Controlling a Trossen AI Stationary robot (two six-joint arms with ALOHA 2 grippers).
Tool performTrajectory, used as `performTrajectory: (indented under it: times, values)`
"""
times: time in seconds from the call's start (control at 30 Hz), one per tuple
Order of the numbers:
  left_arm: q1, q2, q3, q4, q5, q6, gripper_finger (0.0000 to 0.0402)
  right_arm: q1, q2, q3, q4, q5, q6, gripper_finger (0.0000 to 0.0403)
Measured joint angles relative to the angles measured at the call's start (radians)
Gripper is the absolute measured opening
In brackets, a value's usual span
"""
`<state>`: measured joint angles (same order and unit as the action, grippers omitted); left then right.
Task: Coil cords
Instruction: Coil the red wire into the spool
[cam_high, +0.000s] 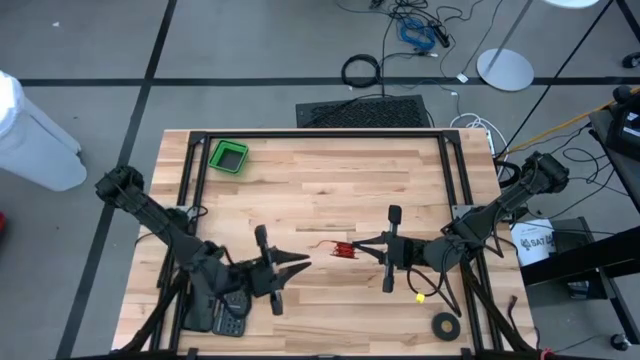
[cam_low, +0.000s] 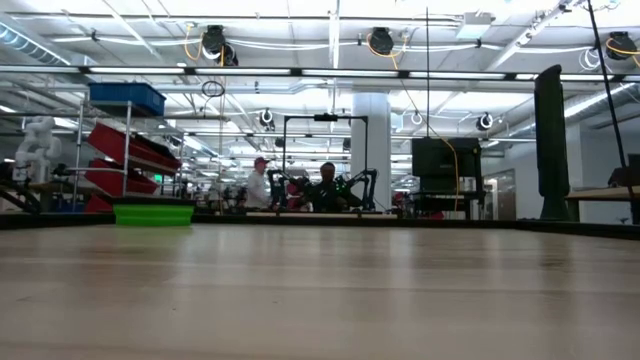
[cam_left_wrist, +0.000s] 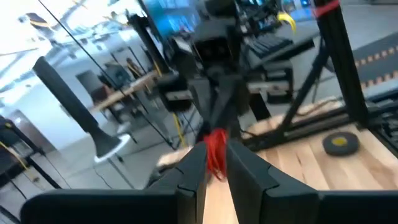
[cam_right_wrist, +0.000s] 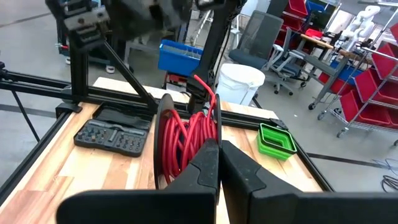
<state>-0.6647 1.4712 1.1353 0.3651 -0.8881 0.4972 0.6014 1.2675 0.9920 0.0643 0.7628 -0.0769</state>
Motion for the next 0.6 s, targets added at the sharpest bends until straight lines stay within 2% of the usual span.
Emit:
performTrajectory:
  times: [0.07, 0.23, 0.43, 0.6]
  values:
    - [0.009, -0.001, 0.0, 0.022, -0.002, 0.029, 0.0066, 0.0, 0.0, 0.0, 0.0, 0.0, 0.0, 0.0]
    - [0.072, 0.022, 0.0, -0.043, 0.014, 0.0, 0.0066, 0.0, 0.0, 0.0, -0.001, 0.0, 0.0, 0.0]
    - [0.113, 0.085, 0.0, 0.027, 0.023, 0.016, 0.0065, 0.0, 0.0, 0.0, -0.007, -0.001, 0.0, 0.0]
    - [0.134, 0.095, 0.0, 0.049, 0.014, 0.006, 0.0035, 0.0, 0.0, 0.0, -0.014, 0.0, 0.001, 0.0]
